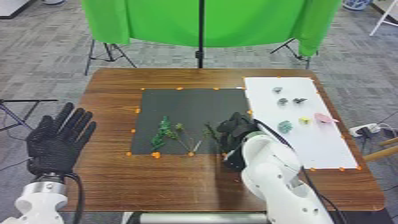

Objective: Arrange flowers

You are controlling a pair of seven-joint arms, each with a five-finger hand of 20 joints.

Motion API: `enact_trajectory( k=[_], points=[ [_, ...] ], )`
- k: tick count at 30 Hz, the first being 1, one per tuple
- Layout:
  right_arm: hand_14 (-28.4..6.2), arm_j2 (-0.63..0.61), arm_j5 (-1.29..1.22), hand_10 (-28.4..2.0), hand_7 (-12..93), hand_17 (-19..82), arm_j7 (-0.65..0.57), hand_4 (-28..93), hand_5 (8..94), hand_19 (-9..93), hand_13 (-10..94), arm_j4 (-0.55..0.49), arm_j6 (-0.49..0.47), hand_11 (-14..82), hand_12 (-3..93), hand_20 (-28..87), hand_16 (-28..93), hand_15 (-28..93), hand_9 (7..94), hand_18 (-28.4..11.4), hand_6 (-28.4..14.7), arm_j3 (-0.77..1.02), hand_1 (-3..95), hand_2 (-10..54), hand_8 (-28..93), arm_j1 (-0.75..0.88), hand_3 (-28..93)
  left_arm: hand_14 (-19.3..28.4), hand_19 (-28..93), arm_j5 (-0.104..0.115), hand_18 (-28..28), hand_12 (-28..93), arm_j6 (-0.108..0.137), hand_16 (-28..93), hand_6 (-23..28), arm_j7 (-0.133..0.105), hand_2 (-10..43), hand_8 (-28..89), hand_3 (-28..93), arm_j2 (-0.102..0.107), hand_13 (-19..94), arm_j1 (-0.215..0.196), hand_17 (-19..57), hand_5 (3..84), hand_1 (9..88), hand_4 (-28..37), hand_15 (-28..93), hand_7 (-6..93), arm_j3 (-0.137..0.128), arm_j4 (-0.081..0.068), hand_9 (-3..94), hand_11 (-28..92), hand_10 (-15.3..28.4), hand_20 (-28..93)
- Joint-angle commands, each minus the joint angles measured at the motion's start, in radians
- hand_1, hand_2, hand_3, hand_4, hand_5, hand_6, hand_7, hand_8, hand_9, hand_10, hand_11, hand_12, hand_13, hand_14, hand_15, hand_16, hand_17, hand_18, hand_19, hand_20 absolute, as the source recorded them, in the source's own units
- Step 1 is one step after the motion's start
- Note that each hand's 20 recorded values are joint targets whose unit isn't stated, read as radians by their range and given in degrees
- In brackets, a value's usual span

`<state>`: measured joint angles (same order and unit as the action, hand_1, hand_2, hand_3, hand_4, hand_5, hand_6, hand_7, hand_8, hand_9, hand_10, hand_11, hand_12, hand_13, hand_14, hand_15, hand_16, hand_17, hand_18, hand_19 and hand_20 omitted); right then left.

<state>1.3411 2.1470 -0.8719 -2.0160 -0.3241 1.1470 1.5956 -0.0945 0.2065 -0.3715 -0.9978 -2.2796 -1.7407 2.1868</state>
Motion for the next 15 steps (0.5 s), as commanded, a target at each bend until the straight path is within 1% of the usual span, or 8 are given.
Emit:
enact_trajectory(
  k=[1, 2, 4, 8, 10, 11, 13, 15],
  points=[
    [-19.2, -0.023, -0.009, -21.6, 10, 37, -0.006, -18, 70.3, 93, 64, -0.073, 0.105, 37.2, 26.4, 48, 32, 74, 74.5, -26.5, -7.8, 0.013, 27.0, 9.7, -9, 0.016, 77, 12.5, 29, -0.004, 12.5, 10, 0.015, -2, 7.8, 0.013, 9.6, -9, 80, -0.008, 32, -0.004, -4.4, 44.9, 27.3, -28.3, 18, 9.6, -0.001, -0.003, 39.2, 16, 14.0, 13],
    [-19.1, -0.034, 0.009, -21.6, 10, 37, 0.009, -18, 70.0, 93, 64, -0.081, 0.132, 37.1, 26.3, 48, 32, 74, 74.7, -26.5, -7.9, 0.020, 27.0, 9.0, -9, 0.019, 77, 12.5, 29, -0.016, 12.5, 10, 0.017, -2, 7.8, 0.013, 9.6, -9, 80, -0.009, 32, -0.005, -4.4, 44.9, 27.3, -28.3, 18, 9.6, 0.000, -0.002, 39.2, 16, 14.0, 13],
    [-18.9, -0.052, 0.012, -21.2, 10, 38, 0.018, -18, 68.7, 93, 65, -0.101, 0.184, 36.9, 26.2, 48, 31, 74, 74.9, -26.5, -7.8, 0.059, 27.5, 6.5, -9, 0.022, 78, 12.5, 29, -0.012, 12.5, 10, 0.005, -2, 7.8, 0.009, 9.6, -9, 80, -0.011, 32, -0.001, -4.4, 44.9, 27.2, -28.3, 18, 9.5, 0.002, -0.003, 39.2, 16, 14.0, 13],
    [-18.3, -0.131, 0.093, -20.7, 10, 37, 0.102, -18, 68.0, 93, 64, -0.092, 0.249, 36.6, 26.1, 48, 31, 73, 74.2, -26.0, -7.7, 0.175, 29.3, 2.3, -9, 0.028, 79, 12.5, 29, -0.025, 12.6, 10, 0.011, -2, 7.8, -0.001, 9.5, -9, 80, -0.014, 32, -0.005, -4.5, 44.8, 27.3, -28.3, 18, 9.5, -0.003, 0.002, 39.1, 16, 14.0, 13],
    [-17.9, -0.169, 0.109, -20.8, 11, 34, 0.156, -19, 66.4, 92, 59, -0.075, 0.181, 29.4, 22.5, 45, 28, 69, 68.4, -24.6, -7.8, 0.244, 31.2, -0.8, -9, 0.034, 81, 12.5, 29, -0.034, 12.6, 10, 0.011, -2, 7.8, -0.009, 9.5, -9, 80, -0.015, 32, -0.011, -4.5, 44.8, 27.2, -28.3, 18, 9.5, -0.005, 0.005, 39.2, 16, 14.0, 13],
    [-17.7, -0.188, 0.118, -20.7, 12, 32, 0.138, -20, 65.4, 91, 55, -0.069, 0.149, 24.9, 20.5, 45, 26, 66, 65.2, -24.0, -7.8, 0.262, 32.1, -2.3, -9, 0.035, 81, 12.5, 29, -0.031, 12.5, 10, 0.008, -2, 7.8, -0.012, 9.4, -9, 80, -0.015, 32, -0.012, -4.4, 44.8, 27.3, -28.3, 18, 9.5, -0.005, 0.005, 39.2, 16, 14.0, 13],
    [-17.8, -0.225, 0.125, -18.5, 13, 29, 0.165, -21, 61.5, 89, 50, -0.045, 0.128, 15.2, 16.6, 45, 21, 58, 56.9, -24.0, -6.8, 0.296, 33.9, -5.7, -10, 0.057, 82, 12.5, 29, -0.031, 12.6, 10, 0.011, -2, 7.8, -0.013, 9.4, -9, 80, -0.016, 32, -0.016, -4.5, 44.8, 27.3, -28.3, 18, 9.5, -0.006, 0.008, 39.2, 16, 14.0, 13],
    [-17.7, -0.249, 0.167, -16.6, 13, 27, 0.185, -23, 58.8, 86, 47, -0.009, 0.089, 12.0, 15.2, 44, 18, 52, 53.2, -24.3, -5.9, 0.306, 35.0, -8.2, -10, 0.065, 83, 12.5, 29, -0.030, 12.5, 10, 0.014, -2, 7.8, -0.013, 9.4, -9, 80, -0.017, 32, -0.013, -4.5, 44.8, 27.3, -28.3, 18, 9.5, -0.006, 0.007, 39.2, 16, 14.0, 13]
  ],
)
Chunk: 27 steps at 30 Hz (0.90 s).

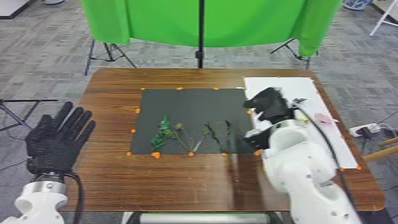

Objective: Arrange flowers

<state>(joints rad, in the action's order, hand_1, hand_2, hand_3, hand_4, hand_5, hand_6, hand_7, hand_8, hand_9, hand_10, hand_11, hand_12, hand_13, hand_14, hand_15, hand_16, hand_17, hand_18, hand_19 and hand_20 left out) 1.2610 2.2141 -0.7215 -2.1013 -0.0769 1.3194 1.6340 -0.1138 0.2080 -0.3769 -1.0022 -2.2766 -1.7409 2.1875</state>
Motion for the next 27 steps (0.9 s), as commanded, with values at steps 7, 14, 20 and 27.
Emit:
enact_trajectory(
  k=[7, 14, 20, 27],
  points=[
    [-15.8, -0.158, 0.114, -14.4, 13, 25, 0.054, -28, 54.2, 80, 47, 0.134, -0.233, 8.8, 14.0, 41, 16, 40, 49.6, -24.4, -4.1, 0.145, 40.6, -9.5, -11, 0.057, 83, 12.5, 29, -0.015, 12.5, 10, 0.014, -2, 7.8, -0.007, 9.4, -9, 80, -0.013, 32, -0.012, -4.4, 44.8, 27.3, -28.3, 18, 9.5, -0.005, 0.006, 39.1, 16, 14.0, 13],
    [-13.4, -0.147, 0.172, -13.2, 14, 26, 0.106, -28, 51.1, 80, 51, 0.201, -0.260, 9.4, 14.5, 40, 18, 40, 50.1, -23.4, -3.0, 0.098, 45.3, -9.5, -11, 0.055, 85, 12.5, 29, -0.012, 12.5, 10, 0.016, -2, 7.8, -0.001, 9.4, -9, 80, -0.016, 32, -0.005, -4.4, 44.8, 27.3, -28.3, 18, 9.5, 0.003, 0.004, 39.1, 16, 14.0, 13],
    [-10.6, -0.143, 0.203, -12.1, 16, 31, 0.130, -28, 53.7, 84, 60, 0.253, -0.222, 14.5, 16.1, 42, 20, 42, 59.7, -21.6, -1.2, 0.056, 51.4, -9.5, -12, 0.045, 80, 12.5, 29, -0.010, 12.5, 10, 0.015, -2, 7.8, 0.001, 9.4, -9, 80, -0.018, 32, -0.005, -4.4, 44.7, 27.2, -28.3, 18, 9.5, 0.003, 0.003, 39.1, 16, 14.0, 13],
    [-7.8, -0.142, 0.187, -11.3, 29, 34, 0.116, -28, 72.9, 86, 71, 0.223, -0.127, 11.6, 40.7, 45, 42, 42, 84.3, -20.9, -0.3, 0.035, 61.6, -9.5, 1, 0.041, 66, 12.5, 29, -0.006, 12.6, 10, 0.015, -2, 7.8, 0.001, 9.4, -9, 80, -0.020, 32, -0.006, -4.5, 44.8, 27.2, -28.3, 18, 9.5, 0.001, 0.003, 39.1, 16, 14.0, 13]
  ],
)
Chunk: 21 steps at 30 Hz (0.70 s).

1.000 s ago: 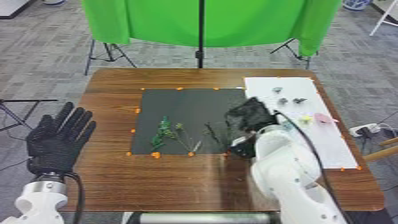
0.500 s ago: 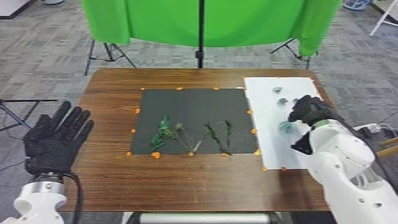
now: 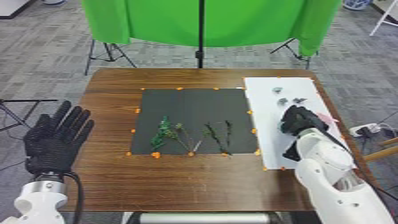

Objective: Arrange flowers

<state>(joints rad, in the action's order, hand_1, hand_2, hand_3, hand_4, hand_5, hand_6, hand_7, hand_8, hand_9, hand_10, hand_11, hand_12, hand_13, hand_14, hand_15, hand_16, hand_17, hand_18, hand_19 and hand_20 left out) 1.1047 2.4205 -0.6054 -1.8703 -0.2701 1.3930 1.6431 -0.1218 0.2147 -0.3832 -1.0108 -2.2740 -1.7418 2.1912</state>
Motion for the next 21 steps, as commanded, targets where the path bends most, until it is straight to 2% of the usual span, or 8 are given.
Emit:
enact_trajectory(
  k=[1, 6, 10, 12, 14, 17, 18, 21],
  points=[
    [-7.9, 0.011, -0.032, -11.3, 31, 34, -0.002, -28, 73.2, 86, 71, -0.030, 0.065, 11.7, 41.2, 45, 42, 43, 84.8, -20.9, -0.4, -0.038, 61.7, -9.5, 1, 0.031, 66, 12.5, 29, 0.002, 12.6, 10, 0.008, -2, 7.8, 0.005, 9.4, -9, 80, -0.012, 32, -0.011, -4.5, 44.7, 27.2, -28.3, 18, 9.6, 0.001, 0.000, 39.2, 16, 14.0, 13],
    [-7.8, 0.017, -0.100, -11.3, 34, 34, 0.027, -28, 74.3, 86, 72, -0.152, 0.063, 11.8, 42.7, 45, 44, 44, 86.4, -21.0, -0.5, -0.082, 62.1, -9.5, 2, -0.023, 70, 12.5, 29, 0.010, 12.6, 10, 0.009, -2, 7.8, 0.002, 9.3, -9, 80, -0.010, 32, -0.021, -4.5, 44.8, 27.2, -28.3, 18, 9.6, -0.004, 0.002, 39.1, 16, 14.0, 13],
    [-7.7, 0.088, -0.146, -11.4, 33, 35, 0.103, -28, 74.0, 87, 71, -0.162, 0.030, 11.8, 43.4, 45, 44, 44, 86.0, -20.9, -1.0, -0.204, 61.7, -9.5, 2, -0.163, 72, 12.5, 29, 0.020, 12.6, 10, 0.018, -2, 7.8, -0.010, 9.2, -9, 80, -0.011, 32, -0.046, -4.4, 44.8, 27.2, -28.3, 18, 9.6, -0.016, 0.008, 39.1, 16, 14.0, 13],
    [-7.9, 0.152, -0.191, -11.6, 33, 34, 0.146, -28, 73.5, 87, 71, -0.125, -0.011, 11.6, 43.4, 45, 44, 45, 85.4, -20.9, -1.2, -0.279, 61.5, -9.5, 3, -0.250, 72, 12.5, 29, 0.020, 12.6, 10, 0.019, -2, 7.8, -0.019, 9.2, -9, 80, -0.009, 32, -0.067, -4.5, 44.8, 27.2, -28.3, 18, 9.6, -0.029, 0.015, 39.1, 16, 14.0, 13],
    [-7.7, 0.216, -0.180, -11.5, 32, 34, 0.213, -28, 73.0, 87, 70, -0.065, -0.057, 11.4, 43.3, 46, 44, 45, 84.9, -20.9, -1.3, -0.355, 61.1, -9.5, 3, -0.324, 72, 12.5, 29, 0.027, 12.6, 10, 0.021, -2, 7.8, -0.027, 9.1, -9, 80, -0.004, 32, -0.072, -4.4, 44.8, 27.1, -28.3, 18, 9.6, -0.034, 0.017, 39.1, 16, 14.0, 13],
    [-7.7, 0.303, -0.073, -11.3, 32, 34, 0.348, -28, 71.6, 87, 69, 0.051, -0.068, 11.6, 42.8, 46, 43, 46, 83.6, -20.7, -1.1, -0.457, 60.5, -9.5, 2, -0.397, 72, 12.5, 29, 0.027, 12.5, 10, 0.031, -2, 7.8, -0.033, 9.1, -9, 80, 0.007, 32, -0.062, -4.4, 44.8, 27.1, -28.3, 18, 9.6, -0.030, 0.015, 39.1, 16, 14.0, 13],
    [-7.5, 0.335, -0.039, -11.1, 32, 33, 0.388, -28, 71.5, 87, 69, 0.091, -0.082, 11.6, 42.7, 46, 43, 46, 83.4, -20.6, -1.1, -0.479, 60.5, -9.5, 2, -0.416, 72, 12.5, 29, 0.028, 12.5, 10, 0.029, -2, 7.8, -0.032, 9.1, -9, 80, 0.012, 32, -0.048, -4.4, 44.8, 27.0, -28.3, 18, 9.6, -0.027, 0.009, 39.0, 16, 14.0, 13],
    [-7.4, 0.415, 0.020, -10.9, 32, 33, 0.432, -28, 70.9, 87, 69, 0.181, -0.106, 11.3, 42.3, 46, 43, 46, 82.8, -20.3, -1.0, -0.530, 60.5, -9.5, 1, -0.443, 72, 12.5, 29, 0.026, 12.6, 10, 0.035, -2, 7.8, -0.037, 9.2, -9, 80, 0.027, 32, -0.029, -4.5, 44.8, 27.0, -28.3, 18, 9.6, -0.018, 0.005, 39.0, 16, 14.0, 13]
  ],
)
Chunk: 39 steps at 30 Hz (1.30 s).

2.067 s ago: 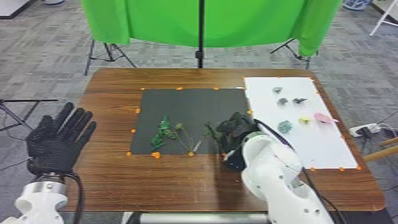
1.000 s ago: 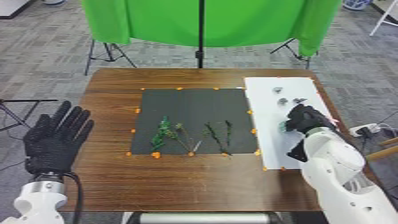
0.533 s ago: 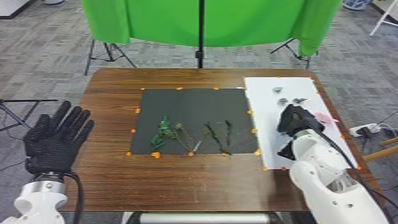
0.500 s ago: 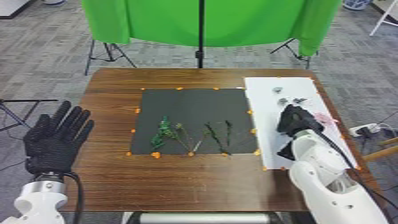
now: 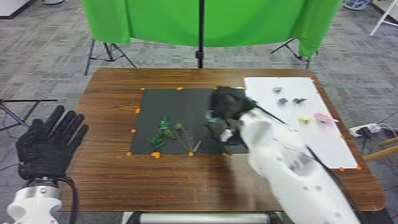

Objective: Arrange flowers

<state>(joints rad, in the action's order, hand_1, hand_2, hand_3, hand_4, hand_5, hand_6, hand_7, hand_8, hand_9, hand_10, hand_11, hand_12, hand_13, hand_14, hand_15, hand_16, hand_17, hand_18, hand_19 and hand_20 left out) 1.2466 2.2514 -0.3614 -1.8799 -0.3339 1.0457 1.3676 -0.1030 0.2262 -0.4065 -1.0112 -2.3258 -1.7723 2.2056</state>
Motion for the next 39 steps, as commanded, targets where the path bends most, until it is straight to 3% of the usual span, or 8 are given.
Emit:
enact_trajectory(
  k=[1, 4, 9, 16, 18, 23, 33, 39],
  points=[
    [-7.4, 0.297, 0.228, -10.9, 32, 33, 0.202, -28, 70.6, 87, 68, 0.214, -0.052, 11.4, 42.2, 46, 43, 46, 82.5, -20.3, -0.9, -0.189, 60.5, -9.5, 1, -0.167, 72, 12.5, 29, 0.007, 12.6, 10, 0.028, -2, 7.8, -0.009, 9.3, -9, 80, 0.031, 32, 0.034, -4.5, 44.8, 26.9, -28.3, 18, 9.6, 0.017, -0.012, 39.0, 16, 14.0, 13],
    [-7.3, 0.330, 0.310, -10.9, 32, 33, 0.223, -28, 69.8, 87, 68, 0.250, -0.053, 11.6, 41.9, 47, 42, 45, 82.0, -20.3, -0.9, -0.217, 60.5, -9.5, 0, -0.149, 72, 12.5, 29, 0.009, 12.5, 10, 0.029, -2, 7.8, -0.023, 9.3, -9, 80, 0.046, 32, 0.024, -4.4, 44.8, 26.8, -28.3, 18, 9.6, 0.022, 0.001, 39.1, 16, 14.0, 13],
    [-7.2, 0.382, 0.422, -10.8, 31, 33, 0.235, -28, 68.6, 87, 68, 0.318, -0.073, 11.3, 41.5, 47, 42, 45, 81.2, -20.3, -0.9, -0.211, 60.5, -9.5, -1, -0.128, 71, 12.5, 29, 0.009, 12.5, 10, 0.040, -2, 7.8, -0.017, 9.4, -9, 80, 0.060, 32, 0.047, -4.4, 44.8, 26.9, -28.3, 18, 9.7, 0.033, -0.004, 39.0, 16, 14.0, 13],
    [-7.7, 0.399, 0.501, -11.1, 22, 32, 0.223, -28, 66.2, 86, 64, 0.347, -0.068, 9.4, 36.3, 47, 42, 46, 76.5, -20.2, -0.3, -0.208, 59.8, -9.5, -9, -0.096, 72, 12.5, 29, 0.012, 12.5, 10, 0.038, -2, 7.8, -0.015, 9.4, -9, 80, 0.057, 32, 0.049, -4.3, 44.9, 26.9, -28.3, 18, 9.7, 0.036, -0.005, 39.1, 16, 14.0, 13],
    [-7.9, 0.397, 0.503, -11.4, 21, 32, 0.200, -28, 65.8, 86, 63, 0.348, -0.075, 11.8, 33.1, 47, 42, 47, 74.2, -20.4, -0.2, -0.213, 60.0, -9.5, -13, -0.092, 71, 12.5, 29, -0.013, 12.5, 10, 0.045, -2, 7.8, -0.006, 9.4, -9, 80, 0.057, 32, 0.048, -4.4, 44.9, 26.9, -28.3, 18, 9.7, 0.036, -0.005, 39.2, 16, 14.0, 13],
    [-8.1, 0.392, 0.515, -11.9, 20, 32, 0.166, -28, 65.4, 86, 62, 0.349, -0.073, 15.7, 27.6, 47, 41, 47, 70.5, -20.7, -0.6, -0.217, 60.0, -9.5, -13, -0.094, 73, 12.5, 29, -0.007, 12.6, 10, 0.040, -2, 7.8, -0.012, 9.6, -9, 80, 0.055, 32, 0.042, -4.4, 44.9, 27.2, -28.3, 18, 9.7, 0.033, -0.003, 39.1, 16, 13.9, 13],
    [-10.7, 0.379, 0.427, -14.2, 14, 30, 0.112, -28, 57.2, 85, 56, 0.304, -0.108, 16.6, 17.0, 46, 38, 53, 60.5, -21.8, -2.5, -0.201, 55.5, -9.5, -12, -0.108, 77, 12.4, 29, 0.010, 12.6, 10, 0.039, -2, 7.6, -0.015, 9.5, -9, 80, 0.044, 32, 0.051, -4.6, 43.5, 27.1, -28.3, 18, 9.3, 0.035, -0.008, 38.7, 16, 13.9, 13],
    [-13.8, 0.280, 0.253, -16.1, 13, 28, 0.010, -28, 56.6, 83, 53, 0.133, -0.176, 11.6, 16.0, 45, 25, 56, 54.4, -22.7, -3.0, -0.120, 48.9, -9.5, -11, -0.093, 83, 12.4, 29, 0.002, 12.6, 10, 0.018, -2, 7.3, -0.001, 9.2, -9, 80, 0.003, 32, 0.033, -4.6, 41.7, 27.1, -28.3, 18, 9.8, 0.025, -0.008, 37.9, 16, 13.7, 12]
  ],
)
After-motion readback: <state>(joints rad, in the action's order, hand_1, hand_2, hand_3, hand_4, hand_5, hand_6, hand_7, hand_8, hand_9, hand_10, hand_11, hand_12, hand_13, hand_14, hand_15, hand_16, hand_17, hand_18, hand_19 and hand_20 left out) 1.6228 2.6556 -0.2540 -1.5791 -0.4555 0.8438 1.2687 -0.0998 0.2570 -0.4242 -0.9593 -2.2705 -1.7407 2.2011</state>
